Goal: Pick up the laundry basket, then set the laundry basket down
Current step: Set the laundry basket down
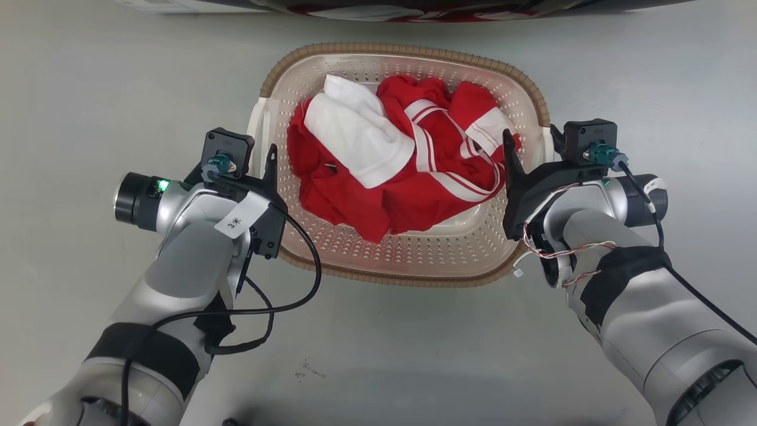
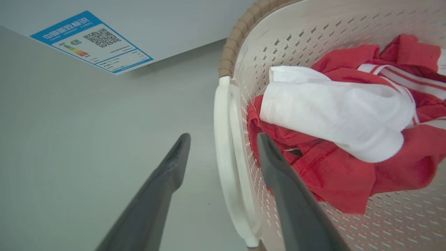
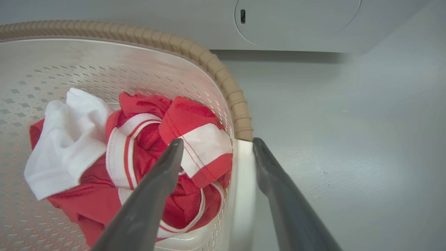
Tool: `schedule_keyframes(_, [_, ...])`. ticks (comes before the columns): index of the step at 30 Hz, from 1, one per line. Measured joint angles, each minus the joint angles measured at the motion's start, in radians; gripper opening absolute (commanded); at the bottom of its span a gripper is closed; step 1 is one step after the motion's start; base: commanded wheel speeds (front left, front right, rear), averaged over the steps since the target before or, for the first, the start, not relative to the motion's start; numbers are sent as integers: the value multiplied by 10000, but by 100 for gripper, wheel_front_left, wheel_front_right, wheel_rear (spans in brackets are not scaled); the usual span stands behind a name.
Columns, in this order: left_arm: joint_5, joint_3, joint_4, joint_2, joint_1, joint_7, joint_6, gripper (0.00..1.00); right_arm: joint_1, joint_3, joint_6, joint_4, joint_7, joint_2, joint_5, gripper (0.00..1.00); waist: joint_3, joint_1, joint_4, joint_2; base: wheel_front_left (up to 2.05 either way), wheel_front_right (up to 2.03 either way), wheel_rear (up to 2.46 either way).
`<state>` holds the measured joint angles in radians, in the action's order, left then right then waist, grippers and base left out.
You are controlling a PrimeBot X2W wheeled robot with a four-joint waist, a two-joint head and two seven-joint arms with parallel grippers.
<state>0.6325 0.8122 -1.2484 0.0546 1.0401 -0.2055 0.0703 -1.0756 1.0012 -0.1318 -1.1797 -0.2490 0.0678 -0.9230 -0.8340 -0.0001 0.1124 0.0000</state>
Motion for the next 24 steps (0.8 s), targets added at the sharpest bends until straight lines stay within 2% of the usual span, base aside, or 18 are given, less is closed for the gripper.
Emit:
schedule_keyframes(16, [355,-244,-73,-29,-457,-267,0,100,8,-63,2,-148,-4,-4,104,100,987,0,-110,0,0,0,0])
schedule_keyframes(24, [441,-395,-31,-25,-661,-387,-104,100,94,-305,140,42,-4,-6,150,100,1755,0,-207,0,0,0,0])
